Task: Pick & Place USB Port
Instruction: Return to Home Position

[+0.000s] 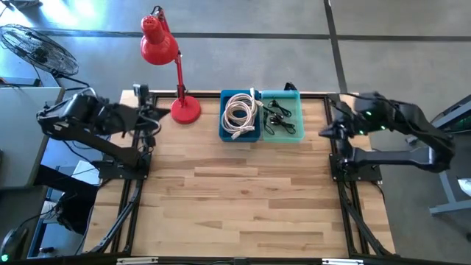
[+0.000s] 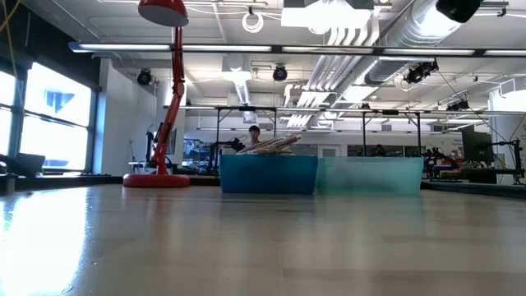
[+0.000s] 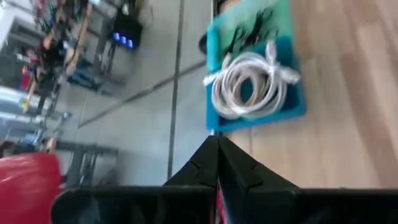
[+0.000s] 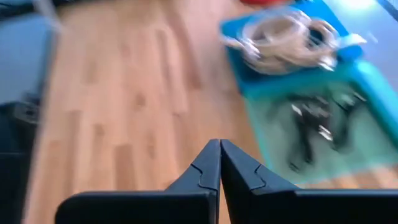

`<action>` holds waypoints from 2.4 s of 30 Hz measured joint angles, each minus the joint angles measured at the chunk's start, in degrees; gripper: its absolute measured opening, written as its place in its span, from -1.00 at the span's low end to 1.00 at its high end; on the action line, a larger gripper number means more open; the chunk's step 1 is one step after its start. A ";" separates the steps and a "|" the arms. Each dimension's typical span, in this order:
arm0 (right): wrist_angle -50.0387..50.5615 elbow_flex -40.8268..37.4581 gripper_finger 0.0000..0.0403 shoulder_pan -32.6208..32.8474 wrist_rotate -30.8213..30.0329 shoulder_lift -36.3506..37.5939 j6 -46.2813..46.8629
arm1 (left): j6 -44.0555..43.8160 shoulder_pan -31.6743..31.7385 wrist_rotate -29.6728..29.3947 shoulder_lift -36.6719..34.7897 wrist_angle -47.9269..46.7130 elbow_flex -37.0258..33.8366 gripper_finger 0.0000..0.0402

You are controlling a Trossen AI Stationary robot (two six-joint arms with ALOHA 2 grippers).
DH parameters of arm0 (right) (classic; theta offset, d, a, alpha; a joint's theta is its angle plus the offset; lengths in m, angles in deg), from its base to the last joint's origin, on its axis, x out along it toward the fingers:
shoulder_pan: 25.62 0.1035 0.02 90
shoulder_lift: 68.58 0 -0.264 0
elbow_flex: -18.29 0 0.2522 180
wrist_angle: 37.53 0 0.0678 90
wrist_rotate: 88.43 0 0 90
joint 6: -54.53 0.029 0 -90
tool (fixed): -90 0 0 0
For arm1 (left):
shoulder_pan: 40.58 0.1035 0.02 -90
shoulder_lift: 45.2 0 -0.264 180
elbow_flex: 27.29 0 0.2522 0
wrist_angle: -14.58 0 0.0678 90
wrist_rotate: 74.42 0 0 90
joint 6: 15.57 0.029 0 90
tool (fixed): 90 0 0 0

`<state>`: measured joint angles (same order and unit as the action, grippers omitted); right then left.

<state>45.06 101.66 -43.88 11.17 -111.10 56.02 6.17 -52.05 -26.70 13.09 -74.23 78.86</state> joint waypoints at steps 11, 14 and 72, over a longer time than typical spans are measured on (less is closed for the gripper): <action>-14.96 -20.02 -1.00 0.46 10.76 27.28 -1.30 | 3.76 -5.13 1.49 -15.94 28.29 -30.86 -1.00; -18.41 -25.62 -1.00 0.44 11.88 32.76 -1.29 | 3.93 -5.10 3.19 -18.84 33.10 -36.64 -1.00; -65.60 -66.82 -1.00 0.44 -0.13 38.38 -3.49 | 0.61 -5.08 11.74 -29.36 90.03 -89.76 -1.00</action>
<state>-20.54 34.84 -43.44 11.04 -72.72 52.53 6.77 -57.13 -14.96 -16.27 15.80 -10.91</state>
